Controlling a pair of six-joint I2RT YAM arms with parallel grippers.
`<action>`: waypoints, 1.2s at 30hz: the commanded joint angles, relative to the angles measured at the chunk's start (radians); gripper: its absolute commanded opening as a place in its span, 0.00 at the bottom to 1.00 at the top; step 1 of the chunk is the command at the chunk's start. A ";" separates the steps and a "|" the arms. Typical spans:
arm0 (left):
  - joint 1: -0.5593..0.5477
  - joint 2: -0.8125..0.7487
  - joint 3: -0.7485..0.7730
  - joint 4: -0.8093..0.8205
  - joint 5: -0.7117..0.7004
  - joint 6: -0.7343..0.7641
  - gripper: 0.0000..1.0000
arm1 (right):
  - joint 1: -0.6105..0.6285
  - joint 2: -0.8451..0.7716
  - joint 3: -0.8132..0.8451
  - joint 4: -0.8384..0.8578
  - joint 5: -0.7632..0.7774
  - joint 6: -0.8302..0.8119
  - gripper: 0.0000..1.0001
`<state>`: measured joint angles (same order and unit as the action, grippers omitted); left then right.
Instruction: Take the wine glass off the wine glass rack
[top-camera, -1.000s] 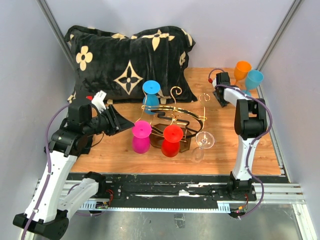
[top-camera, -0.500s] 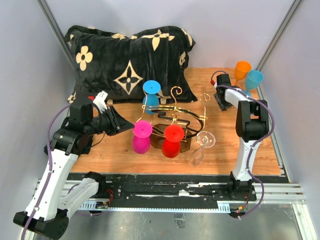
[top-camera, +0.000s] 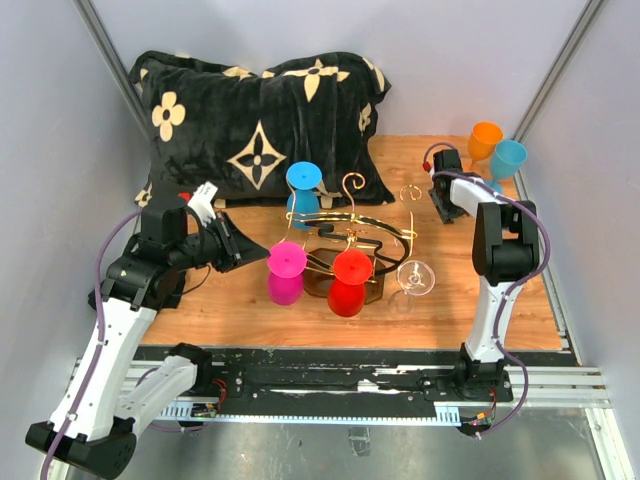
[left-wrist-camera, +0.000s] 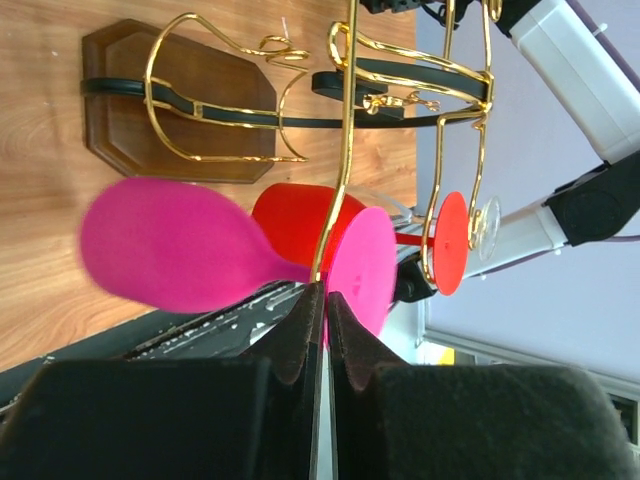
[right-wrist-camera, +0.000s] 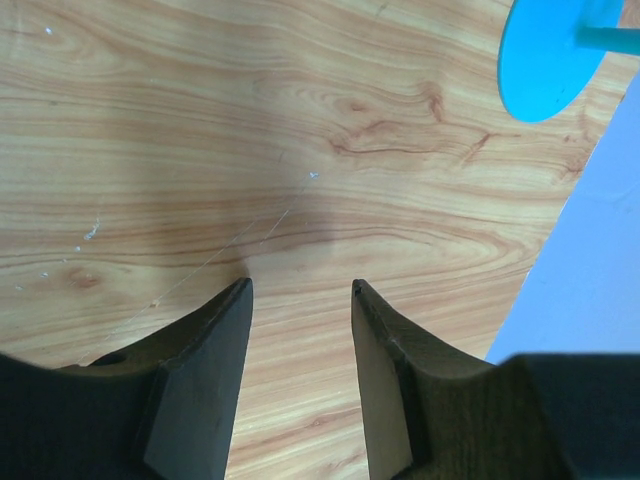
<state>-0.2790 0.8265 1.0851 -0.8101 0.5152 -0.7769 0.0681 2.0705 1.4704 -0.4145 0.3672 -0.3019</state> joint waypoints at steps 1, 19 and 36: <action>-0.018 -0.007 0.038 0.045 0.044 -0.015 0.06 | 0.013 -0.019 -0.035 -0.034 -0.004 0.032 0.46; -0.068 0.017 -0.034 0.136 0.071 -0.057 0.18 | 0.001 -0.081 -0.078 -0.037 -0.034 0.069 0.47; -0.112 0.050 0.023 0.110 -0.029 -0.025 0.00 | -0.024 -0.142 -0.086 -0.087 -0.032 0.140 0.47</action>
<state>-0.3820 0.8612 1.0389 -0.6735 0.5282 -0.8513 0.0620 1.9980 1.4010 -0.4526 0.3405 -0.2134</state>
